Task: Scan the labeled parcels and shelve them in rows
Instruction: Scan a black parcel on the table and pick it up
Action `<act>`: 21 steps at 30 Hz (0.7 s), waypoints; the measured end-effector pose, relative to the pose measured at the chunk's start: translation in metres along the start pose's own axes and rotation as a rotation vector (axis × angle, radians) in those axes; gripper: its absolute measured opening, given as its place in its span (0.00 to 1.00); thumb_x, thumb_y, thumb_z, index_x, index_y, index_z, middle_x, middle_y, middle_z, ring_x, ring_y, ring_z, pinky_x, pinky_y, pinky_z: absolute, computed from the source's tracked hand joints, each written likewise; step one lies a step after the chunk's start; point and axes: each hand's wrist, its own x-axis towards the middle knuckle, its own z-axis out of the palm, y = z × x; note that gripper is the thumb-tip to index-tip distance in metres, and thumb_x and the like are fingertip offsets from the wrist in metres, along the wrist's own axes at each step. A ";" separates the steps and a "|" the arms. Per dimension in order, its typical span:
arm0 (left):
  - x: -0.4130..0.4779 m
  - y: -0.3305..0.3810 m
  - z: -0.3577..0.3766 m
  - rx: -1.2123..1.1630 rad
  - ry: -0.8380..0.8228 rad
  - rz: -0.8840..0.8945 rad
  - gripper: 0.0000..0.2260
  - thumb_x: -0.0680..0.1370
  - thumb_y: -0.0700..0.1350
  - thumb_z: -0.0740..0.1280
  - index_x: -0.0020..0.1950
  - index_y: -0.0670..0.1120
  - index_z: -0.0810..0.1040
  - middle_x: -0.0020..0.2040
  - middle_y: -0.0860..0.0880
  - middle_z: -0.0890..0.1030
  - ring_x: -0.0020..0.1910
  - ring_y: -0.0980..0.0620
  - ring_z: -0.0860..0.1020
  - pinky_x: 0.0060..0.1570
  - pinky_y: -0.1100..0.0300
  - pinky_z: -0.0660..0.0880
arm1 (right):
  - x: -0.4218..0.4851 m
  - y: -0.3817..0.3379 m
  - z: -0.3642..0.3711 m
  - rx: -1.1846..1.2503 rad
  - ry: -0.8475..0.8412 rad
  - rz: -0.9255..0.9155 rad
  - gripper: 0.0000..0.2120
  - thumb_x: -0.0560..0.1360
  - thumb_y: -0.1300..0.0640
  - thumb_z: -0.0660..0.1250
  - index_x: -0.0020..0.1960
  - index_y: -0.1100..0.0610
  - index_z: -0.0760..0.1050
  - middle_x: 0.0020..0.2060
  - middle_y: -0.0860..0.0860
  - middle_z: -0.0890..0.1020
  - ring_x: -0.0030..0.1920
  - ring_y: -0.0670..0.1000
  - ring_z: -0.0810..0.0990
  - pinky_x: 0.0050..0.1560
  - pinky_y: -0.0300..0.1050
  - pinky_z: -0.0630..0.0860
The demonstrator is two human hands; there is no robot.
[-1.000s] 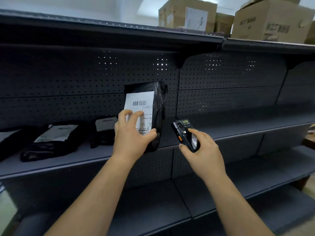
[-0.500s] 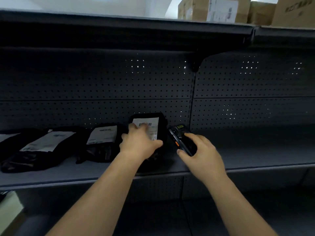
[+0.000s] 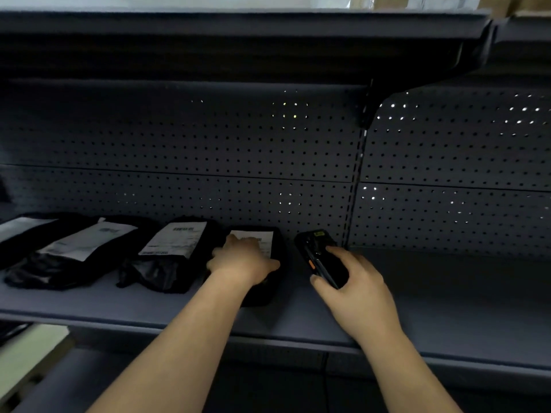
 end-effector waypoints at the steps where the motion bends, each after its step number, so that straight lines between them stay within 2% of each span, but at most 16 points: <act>1: 0.006 0.000 0.001 -0.003 0.001 -0.006 0.37 0.71 0.67 0.66 0.76 0.54 0.64 0.74 0.46 0.61 0.67 0.39 0.67 0.62 0.44 0.72 | 0.002 0.002 0.000 0.004 -0.012 0.001 0.27 0.70 0.42 0.70 0.69 0.40 0.72 0.60 0.43 0.77 0.57 0.48 0.76 0.52 0.49 0.78; 8: 0.033 -0.001 0.002 0.022 -0.007 0.017 0.38 0.70 0.68 0.66 0.76 0.54 0.64 0.73 0.46 0.61 0.68 0.38 0.67 0.63 0.44 0.72 | 0.007 0.006 0.000 0.013 -0.032 0.004 0.26 0.70 0.42 0.70 0.67 0.39 0.72 0.58 0.42 0.77 0.55 0.47 0.77 0.51 0.49 0.79; 12: 0.027 -0.009 0.004 -0.017 0.020 0.083 0.38 0.71 0.71 0.62 0.77 0.57 0.61 0.75 0.46 0.60 0.71 0.38 0.63 0.67 0.47 0.68 | 0.000 0.002 -0.004 0.016 -0.032 0.005 0.26 0.70 0.43 0.70 0.67 0.40 0.72 0.57 0.41 0.76 0.54 0.46 0.77 0.50 0.47 0.78; 14: 0.012 -0.021 0.002 -0.117 0.101 0.136 0.36 0.72 0.72 0.61 0.77 0.57 0.62 0.76 0.49 0.60 0.72 0.41 0.62 0.68 0.50 0.66 | -0.006 -0.003 -0.007 0.022 -0.028 -0.012 0.26 0.70 0.42 0.70 0.67 0.40 0.72 0.56 0.41 0.76 0.53 0.45 0.76 0.49 0.46 0.78; 17: -0.020 -0.047 0.004 -0.215 0.338 0.306 0.31 0.74 0.69 0.60 0.74 0.57 0.67 0.74 0.52 0.66 0.71 0.47 0.65 0.67 0.51 0.68 | -0.018 -0.013 -0.009 0.043 -0.027 -0.026 0.26 0.70 0.43 0.71 0.67 0.41 0.72 0.56 0.41 0.76 0.53 0.44 0.75 0.49 0.42 0.75; 21: -0.063 -0.093 0.006 -0.190 0.556 0.479 0.31 0.75 0.69 0.54 0.72 0.53 0.71 0.70 0.54 0.72 0.69 0.51 0.67 0.66 0.49 0.70 | -0.040 -0.042 -0.004 0.080 -0.053 -0.076 0.26 0.72 0.42 0.71 0.69 0.41 0.71 0.61 0.39 0.74 0.56 0.40 0.71 0.53 0.39 0.70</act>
